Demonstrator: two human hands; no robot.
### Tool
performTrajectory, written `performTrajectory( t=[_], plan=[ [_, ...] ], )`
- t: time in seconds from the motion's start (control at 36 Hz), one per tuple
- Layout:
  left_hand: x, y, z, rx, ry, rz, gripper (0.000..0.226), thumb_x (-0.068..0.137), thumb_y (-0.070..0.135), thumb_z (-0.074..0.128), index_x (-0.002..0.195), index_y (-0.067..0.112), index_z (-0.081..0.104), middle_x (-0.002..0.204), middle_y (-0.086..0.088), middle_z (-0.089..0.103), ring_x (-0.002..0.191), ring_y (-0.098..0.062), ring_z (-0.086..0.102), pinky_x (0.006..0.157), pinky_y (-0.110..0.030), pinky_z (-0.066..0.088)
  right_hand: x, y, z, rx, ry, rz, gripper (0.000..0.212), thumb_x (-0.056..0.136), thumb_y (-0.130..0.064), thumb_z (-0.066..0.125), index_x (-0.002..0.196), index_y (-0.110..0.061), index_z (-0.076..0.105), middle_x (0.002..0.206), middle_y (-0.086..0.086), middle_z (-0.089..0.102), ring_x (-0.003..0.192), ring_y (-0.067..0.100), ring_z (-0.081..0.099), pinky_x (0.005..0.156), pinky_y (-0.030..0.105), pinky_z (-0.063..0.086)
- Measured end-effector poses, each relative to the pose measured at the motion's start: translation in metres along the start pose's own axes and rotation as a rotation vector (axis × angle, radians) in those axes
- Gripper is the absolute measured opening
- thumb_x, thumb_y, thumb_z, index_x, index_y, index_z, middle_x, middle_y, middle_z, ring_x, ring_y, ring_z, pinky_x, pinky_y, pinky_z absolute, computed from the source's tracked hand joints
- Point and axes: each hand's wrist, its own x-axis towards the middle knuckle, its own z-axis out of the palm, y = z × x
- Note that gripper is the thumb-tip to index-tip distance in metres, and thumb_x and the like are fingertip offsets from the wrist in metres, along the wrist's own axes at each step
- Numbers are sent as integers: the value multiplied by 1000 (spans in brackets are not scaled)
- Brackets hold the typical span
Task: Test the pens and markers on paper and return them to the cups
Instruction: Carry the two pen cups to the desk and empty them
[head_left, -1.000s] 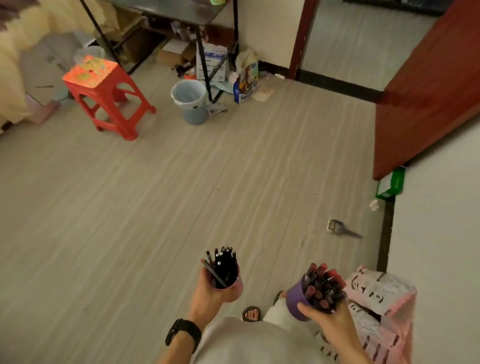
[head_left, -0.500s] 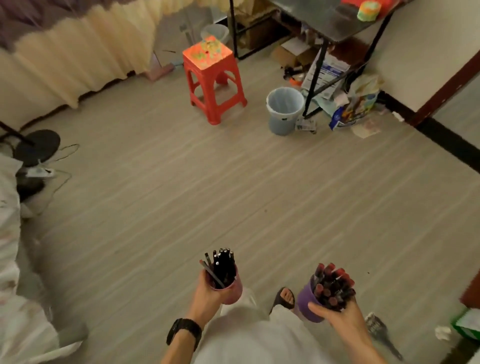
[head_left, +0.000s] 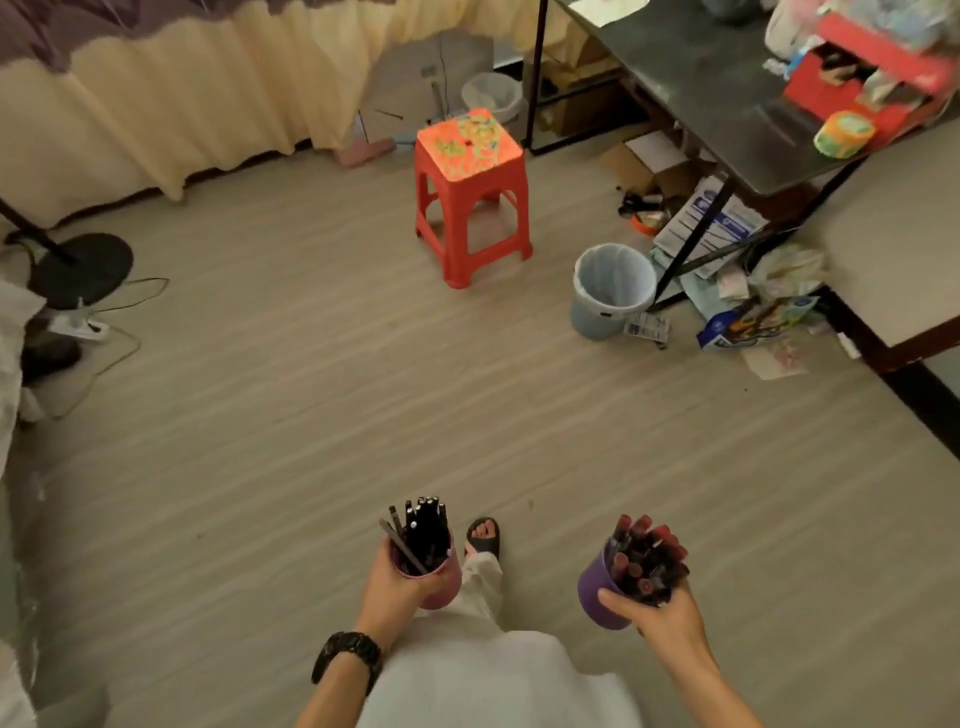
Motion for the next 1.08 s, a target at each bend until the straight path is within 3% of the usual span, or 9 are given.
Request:
performTrajectory(
  t=[0.08,0.19,0.31,0.42,0.56,0.61,0.72,0.86,1.08],
  plan=[
    [37,50,-2,25,-32,33,77,54,24,95,118,32,52,108,17,66,96,6,60,74,-14,47,18,-32,12,16,27,10,103,45,3,100,136,-8,54,118,14,72,113,32,66,104,49,49],
    [92,119,-4,96,-81,90,77,69,14,90,132,25,46,112,17,61,102,-5,61,80,-22,48,44,-75,31,37,50,15,100,47,4,99,135,-7,54,114,14,73,108,33,67,96,46,53],
    [131,174,3,93,-73,130,74,59,28,89,122,30,49,112,18,63,104,-1,61,80,-23,50,63,-112,45,102,83,22,104,48,10,97,139,-10,51,122,13,70,115,32,65,106,51,48],
    [171,217,15,80,-106,145,61,70,11,89,110,39,52,107,21,65,93,11,63,66,-12,51,98,-157,58,183,80,28,107,51,15,94,144,-11,48,124,13,68,116,30,64,107,51,48],
    [207,249,31,62,-89,84,78,60,22,91,123,35,47,112,21,62,102,5,58,74,-17,47,148,-211,68,196,94,55,95,54,11,94,139,-5,54,118,19,71,105,31,67,86,36,49],
    [225,264,36,54,-63,51,82,53,26,89,124,32,49,112,17,65,103,-1,62,76,-21,49,174,-238,72,176,87,55,95,54,9,95,138,-5,54,117,19,71,107,34,67,89,39,51],
    [262,296,47,50,-6,2,77,63,9,91,129,20,52,112,8,67,108,-19,64,85,-32,50,228,-299,77,104,27,44,95,53,3,97,136,-10,53,111,11,69,101,28,64,83,37,52],
    [303,356,59,47,34,26,64,70,5,89,121,24,56,111,9,70,104,-8,66,75,-19,51,292,-385,86,-27,-68,3,92,52,-6,100,133,-12,56,117,7,70,103,22,61,89,34,45],
    [371,444,85,33,60,22,64,68,6,91,120,22,59,110,4,72,102,-11,68,74,-22,52,367,-512,101,-88,-147,-104,87,56,-12,100,132,-13,59,117,2,71,110,21,64,89,31,48]
  ],
)
